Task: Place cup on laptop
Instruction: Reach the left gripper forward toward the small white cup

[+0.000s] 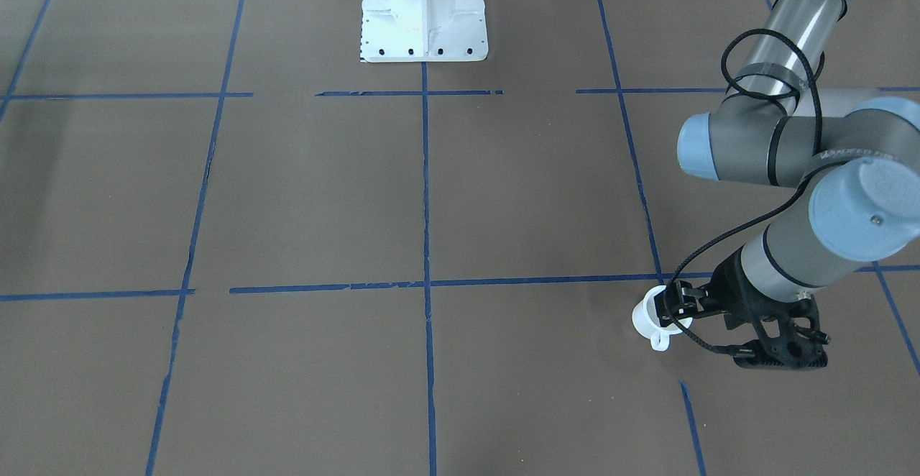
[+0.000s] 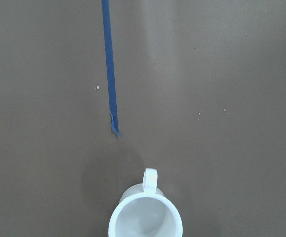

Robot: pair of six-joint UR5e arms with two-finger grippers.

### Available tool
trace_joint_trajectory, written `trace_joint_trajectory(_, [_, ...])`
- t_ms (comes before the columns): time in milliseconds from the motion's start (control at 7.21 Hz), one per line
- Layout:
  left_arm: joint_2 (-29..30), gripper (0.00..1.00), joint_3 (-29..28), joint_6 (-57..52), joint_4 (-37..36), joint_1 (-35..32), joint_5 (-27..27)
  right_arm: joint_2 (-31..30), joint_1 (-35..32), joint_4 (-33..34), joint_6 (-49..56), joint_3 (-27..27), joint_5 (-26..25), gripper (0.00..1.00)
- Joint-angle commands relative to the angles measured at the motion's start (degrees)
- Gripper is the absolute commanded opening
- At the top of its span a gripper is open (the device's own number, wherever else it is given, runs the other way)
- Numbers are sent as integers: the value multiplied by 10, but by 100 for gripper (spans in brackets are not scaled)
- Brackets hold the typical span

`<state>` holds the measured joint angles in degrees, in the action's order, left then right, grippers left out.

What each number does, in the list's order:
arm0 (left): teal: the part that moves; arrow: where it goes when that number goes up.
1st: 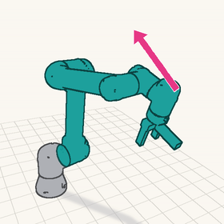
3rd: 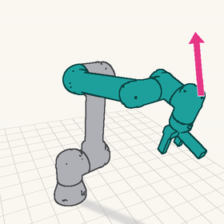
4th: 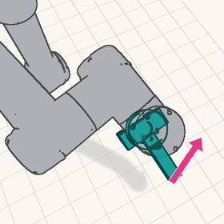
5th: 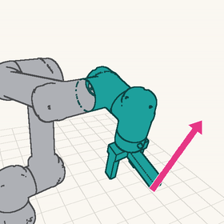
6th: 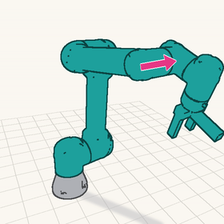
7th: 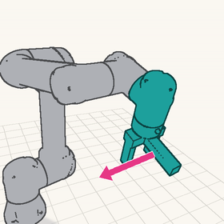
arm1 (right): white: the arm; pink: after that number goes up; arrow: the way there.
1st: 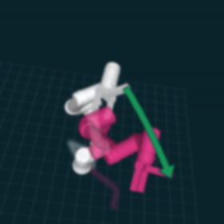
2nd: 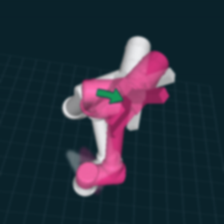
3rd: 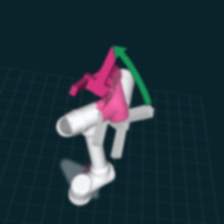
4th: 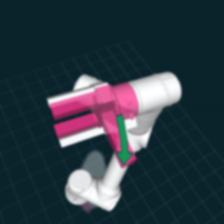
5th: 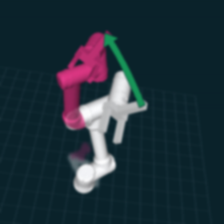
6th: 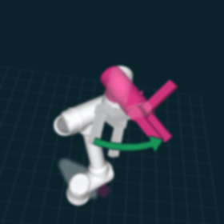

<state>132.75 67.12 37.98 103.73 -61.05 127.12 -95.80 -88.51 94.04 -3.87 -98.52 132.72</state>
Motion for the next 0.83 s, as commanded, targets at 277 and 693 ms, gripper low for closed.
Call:
trace_joint_trajectory(277, [19,100,-118,2,103,28,-6,0,0,0,0,0,0,100])
trace_joint_trajectory(693, [22,94,-149,3,134,42,-21,0,0,0,0,0,0,100])
